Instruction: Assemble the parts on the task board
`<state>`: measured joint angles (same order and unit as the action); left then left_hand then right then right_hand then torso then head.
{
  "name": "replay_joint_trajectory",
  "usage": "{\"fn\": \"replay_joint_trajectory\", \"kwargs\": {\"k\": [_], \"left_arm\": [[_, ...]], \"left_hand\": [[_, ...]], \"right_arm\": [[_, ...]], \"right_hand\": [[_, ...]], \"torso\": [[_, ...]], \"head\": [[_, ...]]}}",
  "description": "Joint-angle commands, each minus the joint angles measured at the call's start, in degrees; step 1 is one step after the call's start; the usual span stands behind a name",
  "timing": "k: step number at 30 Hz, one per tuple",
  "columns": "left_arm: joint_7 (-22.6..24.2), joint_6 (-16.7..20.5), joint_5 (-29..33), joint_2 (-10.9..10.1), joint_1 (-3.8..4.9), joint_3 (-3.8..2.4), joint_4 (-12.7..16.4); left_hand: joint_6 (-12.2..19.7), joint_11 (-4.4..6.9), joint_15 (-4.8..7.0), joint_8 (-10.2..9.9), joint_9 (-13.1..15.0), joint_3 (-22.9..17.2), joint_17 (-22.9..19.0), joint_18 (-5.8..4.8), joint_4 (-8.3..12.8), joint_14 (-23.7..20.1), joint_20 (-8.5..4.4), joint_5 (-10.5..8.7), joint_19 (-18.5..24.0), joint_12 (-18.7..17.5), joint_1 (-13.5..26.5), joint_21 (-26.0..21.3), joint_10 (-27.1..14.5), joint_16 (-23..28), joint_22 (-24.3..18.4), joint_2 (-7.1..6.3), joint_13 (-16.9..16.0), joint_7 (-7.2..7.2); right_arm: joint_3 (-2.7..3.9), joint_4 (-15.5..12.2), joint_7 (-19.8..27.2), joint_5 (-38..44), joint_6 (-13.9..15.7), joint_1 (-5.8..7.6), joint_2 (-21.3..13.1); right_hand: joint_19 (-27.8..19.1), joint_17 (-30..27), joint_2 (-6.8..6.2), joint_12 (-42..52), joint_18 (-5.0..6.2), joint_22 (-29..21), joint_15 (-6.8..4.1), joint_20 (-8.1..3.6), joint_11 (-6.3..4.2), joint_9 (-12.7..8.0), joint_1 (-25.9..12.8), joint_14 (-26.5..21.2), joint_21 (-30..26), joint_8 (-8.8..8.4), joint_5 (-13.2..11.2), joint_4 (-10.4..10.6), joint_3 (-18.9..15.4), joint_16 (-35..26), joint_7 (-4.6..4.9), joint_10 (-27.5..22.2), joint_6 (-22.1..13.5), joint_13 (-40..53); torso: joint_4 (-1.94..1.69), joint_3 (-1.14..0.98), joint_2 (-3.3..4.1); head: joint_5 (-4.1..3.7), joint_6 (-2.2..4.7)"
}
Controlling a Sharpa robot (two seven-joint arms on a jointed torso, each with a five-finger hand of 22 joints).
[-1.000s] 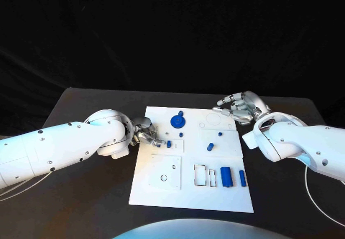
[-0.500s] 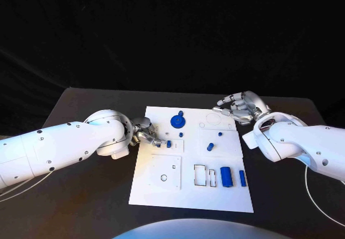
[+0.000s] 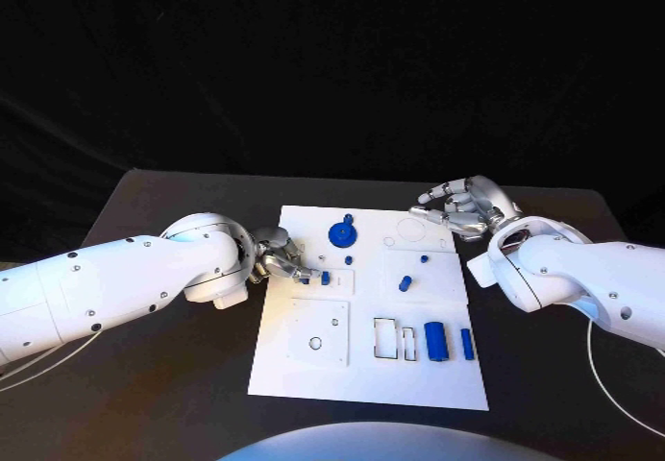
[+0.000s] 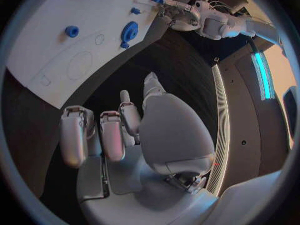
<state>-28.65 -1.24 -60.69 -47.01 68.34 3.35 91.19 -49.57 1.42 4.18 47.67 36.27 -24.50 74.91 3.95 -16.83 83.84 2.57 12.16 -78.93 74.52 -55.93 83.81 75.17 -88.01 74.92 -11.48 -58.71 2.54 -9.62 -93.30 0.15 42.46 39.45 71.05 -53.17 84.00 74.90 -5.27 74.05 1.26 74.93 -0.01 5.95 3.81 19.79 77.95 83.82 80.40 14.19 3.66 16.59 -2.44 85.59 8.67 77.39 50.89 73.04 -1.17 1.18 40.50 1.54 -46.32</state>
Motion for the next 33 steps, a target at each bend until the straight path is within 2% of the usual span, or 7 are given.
{"fn": "replay_joint_trajectory", "kwargs": {"k": [1,23,27,30,31,32,33], "left_arm": [[-0.08,0.46,0.82,0.0,-0.01,-0.06,0.3],[-0.26,0.27,0.19,-0.89,0.05,-0.73,0.92],[0.99,2.61,2.64,-1.25,0.06,-1.65,1.5],[6.06,6.56,7.43,-1.65,0.23,-2.26,1.83],[8.89,8.23,8.99,-1.73,0.29,-2.4,1.9],[11.9,9.97,10.27,-1.74,0.34,-2.51,1.95],[14.5,11.16,11.06,-1.66,0.38,-2.58,1.95]], "left_hand": [[-0.28,0.0,0.26,0.03,0.06,0.28,10.24,-0.46,0.0,4.95,-0.2,-0.15,-0.17,0.18,0.27,-0.18,0.45,-0.26,0.22,0.16,-0.02,-0.09],[-0.25,0.09,0.34,0.02,0.09,0.36,10.25,-0.45,0.2,4.95,-0.25,0.21,-0.14,0.12,-0.51,-0.21,0.42,-0.27,0.18,0.85,0.04,-0.17],[0.61,-0.1,0.28,-0.37,0.02,0.79,10.16,-0.32,0.13,4.92,-0.3,0.28,0.26,-0.52,-1.21,-0.47,-0.34,-0.23,-0.36,0.82,1.16,0.09],[3.14,-1.12,-0.54,-1.33,-0.15,1.75,8.41,0.63,0.07,4.34,0.06,0.28,3.65,-3.19,-2.3,-2.62,-3.94,0.45,-4.67,0.97,5.83,1.17],[5.43,-2.0,-1.32,-2.06,-0.33,1.96,5.8,1.52,0.14,3.29,0.5,0.35,7.08,-6.74,-3.68,-4.86,-8.64,1.55,-8.91,0.75,11.76,2.16],[8.27,-3.36,-2.54,-2.94,-0.75,2.25,4.04,1.95,0.2,2.31,1.43,0.47,9.08,-11.84,-5.93,-6.37,-15.64,2.34,-11.23,0.69,19.96,3.64],[8.27,-3.36,-2.54,-2.94,-0.75,2.25,4.04,1.95,0.2,2.31,1.43,0.47,9.08,-11.84,-5.93,-6.37,-15.64,2.34,-11.23,0.69,19.96,3.64]], "right_arm": [[0.0,0.02,0.49,0.22,-0.49,-0.04,0.05],[0.0,0.16,0.5,0.21,-0.49,-0.07,0.05],[0.0,0.18,0.61,0.2,-0.37,-0.07,0.01],[0.0,0.3,0.8,0.09,-0.19,-0.07,0.04],[0.0,0.35,0.89,0.05,-0.11,-0.07,0.04],[0.0,0.41,0.99,0.01,-0.03,-0.07,0.06],[0.0,0.47,1.09,-0.04,0.04,-0.07,0.08]], "right_hand": [[0.78,4.31,0.29,-0.01,1.12,10.27,-0.24,-0.09,0.11,0.07,-0.46,3.7,-0.17,0.4,-0.02,0.07,-0.41,-0.23,-0.03,-0.32,-0.33,-0.07],[0.78,4.31,0.29,-0.01,1.12,10.27,-0.24,-0.09,0.11,0.07,-0.46,3.7,-0.17,0.4,-0.02,0.07,-0.41,-0.23,-0.03,-0.32,-0.33,-0.07],[0.78,4.37,0.36,-0.02,1.12,10.27,-0.24,-0.09,0.11,0.08,-0.49,3.71,-0.2,0.47,-0.01,0.02,-0.49,-0.22,-0.03,-0.34,-0.37,-0.1],[0.78,4.37,0.36,-0.02,1.12,10.27,-0.24,-0.09,0.11,0.08,-0.49,3.71,-0.2,0.47,-0.01,0.02,-0.49,-0.22,-0.03,-0.34,-0.37,-0.1],[0.77,4.27,0.37,-0.05,1.13,10.26,-0.24,-0.09,0.11,0.08,-0.49,3.69,-0.22,0.48,-0.01,0.02,-0.49,-0.26,-0.03,-0.36,-0.37,-0.13],[0.77,4.25,0.37,-0.05,1.13,10.26,-0.24,-0.09,0.11,0.08,-0.49,3.69,-0.22,0.48,-0.01,0.02,-0.49,-0.27,-0.03,-0.36,-0.38,-0.13],[0.77,4.25,0.37,-0.05,1.13,10.26,-0.24,-0.09,0.11,0.08,-0.49,3.69,-0.22,0.48,-0.01,0.02,-0.49,-0.27,-0.03,-0.36,-0.38,-0.13]], "torso": [[0.01,-0.01,0.04],[0.01,-0.02,0.04],[0.06,0.02,0.07],[0.09,-0.02,0.0],[0.07,-0.04,-0.03],[0.03,-0.06,-0.06],[0.04,-0.07,-0.06]], "head": [[0.0,-0.04],[0.05,0.11],[-0.06,0.33],[-0.14,0.49],[-0.16,0.49],[-0.24,0.51],[-0.3,0.53]]}}
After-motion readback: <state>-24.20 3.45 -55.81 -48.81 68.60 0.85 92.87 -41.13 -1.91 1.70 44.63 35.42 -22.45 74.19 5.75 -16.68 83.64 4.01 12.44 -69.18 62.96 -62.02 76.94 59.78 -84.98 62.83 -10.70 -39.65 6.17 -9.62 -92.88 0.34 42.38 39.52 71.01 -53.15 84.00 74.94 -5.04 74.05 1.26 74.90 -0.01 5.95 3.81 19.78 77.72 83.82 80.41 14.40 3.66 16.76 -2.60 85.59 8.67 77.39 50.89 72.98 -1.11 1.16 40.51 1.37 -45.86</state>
